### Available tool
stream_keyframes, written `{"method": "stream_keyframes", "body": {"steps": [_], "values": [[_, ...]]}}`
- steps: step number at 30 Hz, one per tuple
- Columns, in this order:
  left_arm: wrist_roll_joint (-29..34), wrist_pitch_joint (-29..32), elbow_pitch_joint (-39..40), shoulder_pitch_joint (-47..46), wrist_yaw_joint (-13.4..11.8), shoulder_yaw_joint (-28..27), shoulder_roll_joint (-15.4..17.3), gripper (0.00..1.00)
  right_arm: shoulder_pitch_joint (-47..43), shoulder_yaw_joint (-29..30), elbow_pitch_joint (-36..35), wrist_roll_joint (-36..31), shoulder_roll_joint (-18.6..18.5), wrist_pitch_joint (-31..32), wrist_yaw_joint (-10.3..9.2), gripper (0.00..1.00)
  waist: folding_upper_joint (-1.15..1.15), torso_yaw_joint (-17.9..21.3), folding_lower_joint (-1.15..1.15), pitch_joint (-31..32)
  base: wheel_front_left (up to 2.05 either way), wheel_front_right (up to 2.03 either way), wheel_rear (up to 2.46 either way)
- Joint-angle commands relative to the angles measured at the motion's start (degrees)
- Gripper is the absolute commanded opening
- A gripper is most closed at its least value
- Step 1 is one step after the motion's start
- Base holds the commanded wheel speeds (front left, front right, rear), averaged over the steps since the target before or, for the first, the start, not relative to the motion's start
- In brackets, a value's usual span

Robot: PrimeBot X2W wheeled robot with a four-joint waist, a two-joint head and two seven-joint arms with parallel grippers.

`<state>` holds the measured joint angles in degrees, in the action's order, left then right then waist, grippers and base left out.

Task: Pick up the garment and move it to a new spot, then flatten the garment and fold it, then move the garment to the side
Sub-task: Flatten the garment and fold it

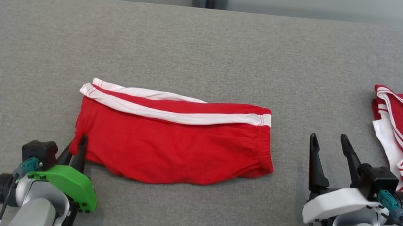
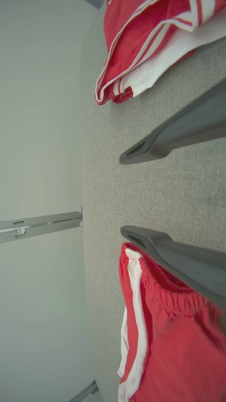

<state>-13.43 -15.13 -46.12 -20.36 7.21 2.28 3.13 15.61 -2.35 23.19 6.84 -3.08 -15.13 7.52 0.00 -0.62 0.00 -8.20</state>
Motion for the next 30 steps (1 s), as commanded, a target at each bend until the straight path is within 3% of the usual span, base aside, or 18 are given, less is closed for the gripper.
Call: {"method": "stream_keyframes", "body": {"steps": [1,2,9,21,28,29,30], "values": [[0.56,0.05,0.55,0.62,-0.30,-0.01,0.17,0.96,0.44,-0.22,0.10,0.19,-0.17,0.01,-0.08,1.00,0.00,-2.10,0.00,0.57,0.00,0.00,0.00],[0.71,0.05,1.03,0.77,-0.59,-0.21,0.10,1.00,0.72,-0.62,0.22,0.16,-0.15,0.01,-0.08,1.00,0.00,-2.42,0.00,0.35,0.00,0.00,0.00],[1.85,0.05,5.47,2.05,-0.82,0.38,-0.16,1.00,3.24,-4.13,2.89,0.56,0.01,0.01,-0.08,1.00,0.00,-4.83,0.00,-0.59,0.00,0.00,0.00],[-0.93,0.05,7.56,3.10,-2.01,0.60,-0.15,1.00,7.91,-4.30,19.84,-0.86,0.03,0.02,-0.09,1.00,0.00,-8.99,0.00,-2.22,0.00,0.00,0.00],[0.66,0.05,10.52,3.40,-2.25,-0.37,-0.15,1.00,8.54,-7.51,28.49,4.73,0.17,0.42,-0.08,1.00,0.00,-9.74,0.00,-2.93,0.00,0.00,0.00],[0.78,0.05,11.14,3.58,-2.26,-0.32,-0.15,1.00,8.66,-8.72,29.09,5.86,0.30,0.45,-0.08,0.77,0.00,-9.75,0.00,-2.96,0.00,0.00,0.00],[1.01,0.05,11.59,3.67,-2.28,-0.17,-0.15,1.00,8.69,-10.06,29.49,6.84,0.32,0.47,-0.02,0.44,0.00,-9.77,0.00,-2.95,0.00,0.00,0.00]]}}
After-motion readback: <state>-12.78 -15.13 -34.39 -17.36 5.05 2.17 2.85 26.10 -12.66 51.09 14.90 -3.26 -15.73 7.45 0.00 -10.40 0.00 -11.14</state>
